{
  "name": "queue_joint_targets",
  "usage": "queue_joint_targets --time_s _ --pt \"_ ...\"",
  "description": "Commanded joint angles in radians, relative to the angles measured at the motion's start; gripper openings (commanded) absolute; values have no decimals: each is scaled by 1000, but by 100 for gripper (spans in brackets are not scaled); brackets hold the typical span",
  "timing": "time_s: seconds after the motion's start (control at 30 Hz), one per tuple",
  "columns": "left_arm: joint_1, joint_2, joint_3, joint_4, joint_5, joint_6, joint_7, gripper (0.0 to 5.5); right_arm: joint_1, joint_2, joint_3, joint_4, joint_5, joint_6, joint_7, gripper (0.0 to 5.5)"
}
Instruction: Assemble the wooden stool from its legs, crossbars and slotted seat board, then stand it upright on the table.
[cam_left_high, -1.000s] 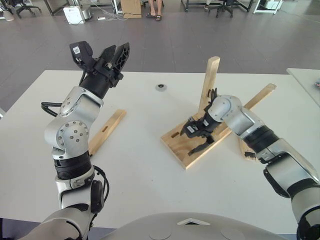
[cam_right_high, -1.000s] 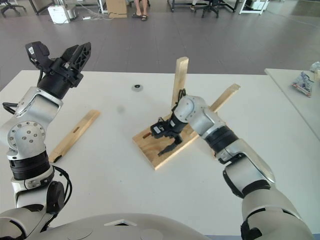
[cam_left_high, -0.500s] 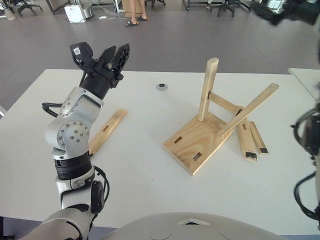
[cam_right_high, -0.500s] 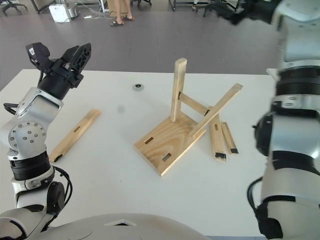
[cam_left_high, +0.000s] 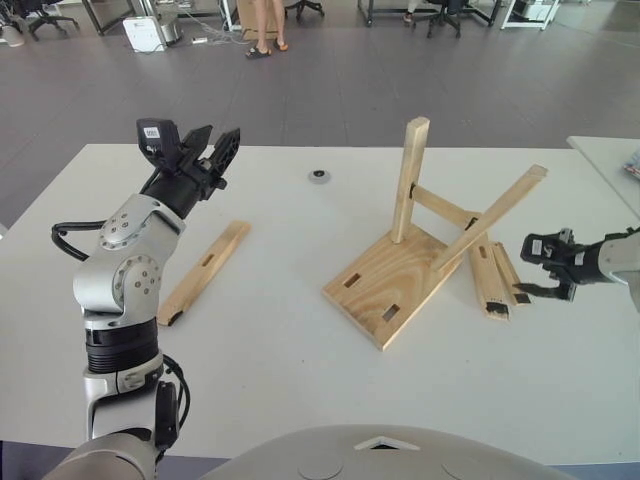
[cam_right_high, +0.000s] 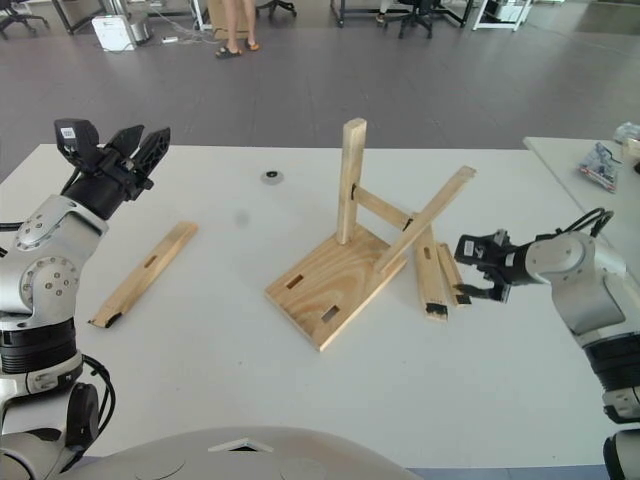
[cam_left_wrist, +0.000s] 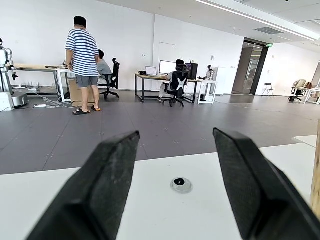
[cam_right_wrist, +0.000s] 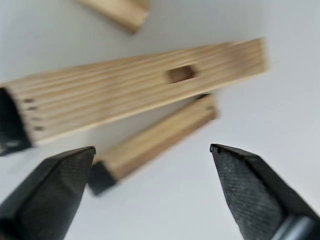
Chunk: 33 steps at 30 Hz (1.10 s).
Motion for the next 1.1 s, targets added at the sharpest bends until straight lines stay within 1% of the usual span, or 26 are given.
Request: queue_joint_targets --time_s 0.03,0.17,0.27,0.33,0.53,0.87,1.03,1.1 --pt "-2 -6 -11 -4 11 14 0 275 22 62 -21 -52 18 69 -53 431" --pt "-2 -16 -21 -7 7 20 0 275 13 100 -47 -83 39 117 -88 431" --pt "3 -17 -18 -11 4 24 0 275 -23 57 -62 -76 11 110 -100 431" --pt "6 -20 -19 -14 4 24 2 275 -68 56 -76 -74 13 120 -105 431" --pt "2 -26 -21 -12 5 26 -1 275 -43 114 -33 -88 25 143 -114 431" --pt "-7 -31 -26 -3 8 26 -2 275 -70 279 21 10 17 162 -228 431" --pt "3 -37 -25 -13 7 26 5 275 -99 282 23 5 18 164 -233 431" --pt "5 -41 -25 -15 8 25 9 275 -117 304 40 27 11 157 -242 431"
